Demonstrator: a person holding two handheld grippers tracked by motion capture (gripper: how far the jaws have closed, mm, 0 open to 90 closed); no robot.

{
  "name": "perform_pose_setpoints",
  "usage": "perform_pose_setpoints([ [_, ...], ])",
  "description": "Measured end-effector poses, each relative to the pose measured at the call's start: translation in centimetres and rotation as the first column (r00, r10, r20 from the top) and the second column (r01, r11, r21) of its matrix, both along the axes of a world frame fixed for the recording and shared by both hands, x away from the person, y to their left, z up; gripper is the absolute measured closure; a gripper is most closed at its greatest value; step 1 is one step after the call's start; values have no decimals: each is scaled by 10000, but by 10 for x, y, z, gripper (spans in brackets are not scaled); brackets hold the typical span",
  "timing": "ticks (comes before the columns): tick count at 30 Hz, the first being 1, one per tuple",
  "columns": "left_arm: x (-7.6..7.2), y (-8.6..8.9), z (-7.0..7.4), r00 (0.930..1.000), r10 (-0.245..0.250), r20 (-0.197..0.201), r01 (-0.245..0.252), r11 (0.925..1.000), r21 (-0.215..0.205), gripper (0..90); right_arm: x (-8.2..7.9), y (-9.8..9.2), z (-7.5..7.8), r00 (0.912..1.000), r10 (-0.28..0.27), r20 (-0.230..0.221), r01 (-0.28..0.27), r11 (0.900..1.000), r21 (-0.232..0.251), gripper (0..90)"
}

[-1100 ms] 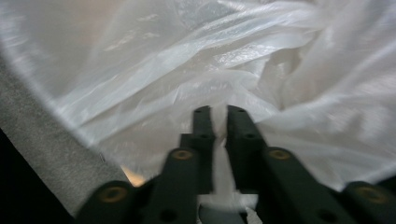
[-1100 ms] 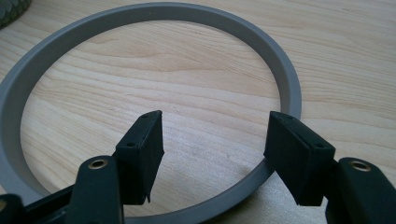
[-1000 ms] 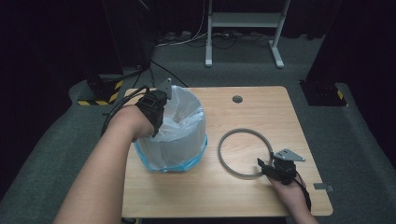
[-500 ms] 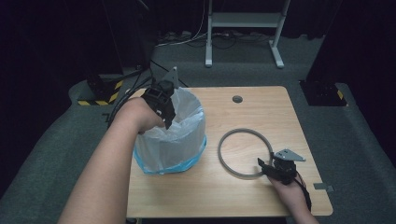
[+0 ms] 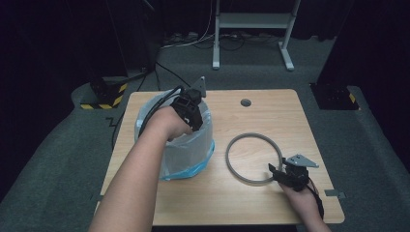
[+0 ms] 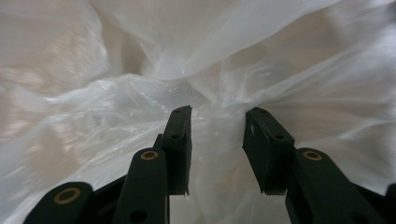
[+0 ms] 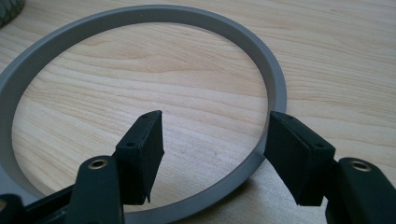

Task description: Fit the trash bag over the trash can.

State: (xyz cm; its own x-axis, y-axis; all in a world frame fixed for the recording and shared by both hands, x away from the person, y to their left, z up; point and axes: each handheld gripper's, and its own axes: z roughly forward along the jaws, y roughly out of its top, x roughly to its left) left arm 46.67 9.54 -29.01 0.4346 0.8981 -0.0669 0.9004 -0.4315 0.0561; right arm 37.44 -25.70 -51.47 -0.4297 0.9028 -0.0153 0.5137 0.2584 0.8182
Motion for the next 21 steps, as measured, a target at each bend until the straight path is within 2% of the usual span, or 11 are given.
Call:
perform_pose_setpoints([
  [3, 1, 2, -6, 10000, 46, -31, -46, 10000, -37, 610, 0, 0, 0, 10000, 0, -6, 0, 10000, 2, 367],
  [6, 0, 5, -4, 10000, 76, 45, -75, 10000, -63, 573, 1, 0, 0, 10000, 35, 1, -35, 10000, 1, 366],
  [8, -1, 10, 4, 9997, 106, 197, -102, 9998, -175, 509, 1, 1, 0, 10000, 11, -28, -11, 10000, 8, 367],
  [11, -3, 22, 22, 9974, 475, 544, -463, 9987, -229, 453, 0, 2, -1, 10000, 13, -40, -13, 10000, -5, 367],
  [12, -3, 26, 30, 9953, 598, 763, -591, 9982, -113, 467, 0, 2, -1, 10000, 14, -36, -14, 10000, -2, 367],
  [14, -3, 38, 43, 9835, 1101, 1434, -1132, 9935, 136, 682, 0, 2, -1, 10000, 24, -23, -24, 10000, -15, 366],
  [15, -2, 44, 47, 9778, 1279, 1662, -1358, 9901, 367, 744, 1, 2, -1, 10000, 40, -10, -40, 10000, -15, 367],
  [16, 1, 50, 46, 9762, 1413, 1643, -1547, 9853, 718, 775, 1, 3, -1, 10000, 49, -13, -49, 10000, -26, 366],
  [18, 5, 58, 38, 9754, 1681, 1423, -1842, 9769, 1081, 769, 1, 3, -1, 10000, 57, -36, -57, 10000, -29, 366],
  [19, 7, 61, 30, 9750, 1839, 1245, -1995, 9716, 1273, 760, 1, 4, -1, 10000, 59, -50, -59, 10000, -19, 366],
  [21, 12, 65, 10, 9795, 1884, 710, -1973, 9685, 1520, 740, 1, 3, -1, 10000, 59, -22, -59, 10000, -44, 366],
])
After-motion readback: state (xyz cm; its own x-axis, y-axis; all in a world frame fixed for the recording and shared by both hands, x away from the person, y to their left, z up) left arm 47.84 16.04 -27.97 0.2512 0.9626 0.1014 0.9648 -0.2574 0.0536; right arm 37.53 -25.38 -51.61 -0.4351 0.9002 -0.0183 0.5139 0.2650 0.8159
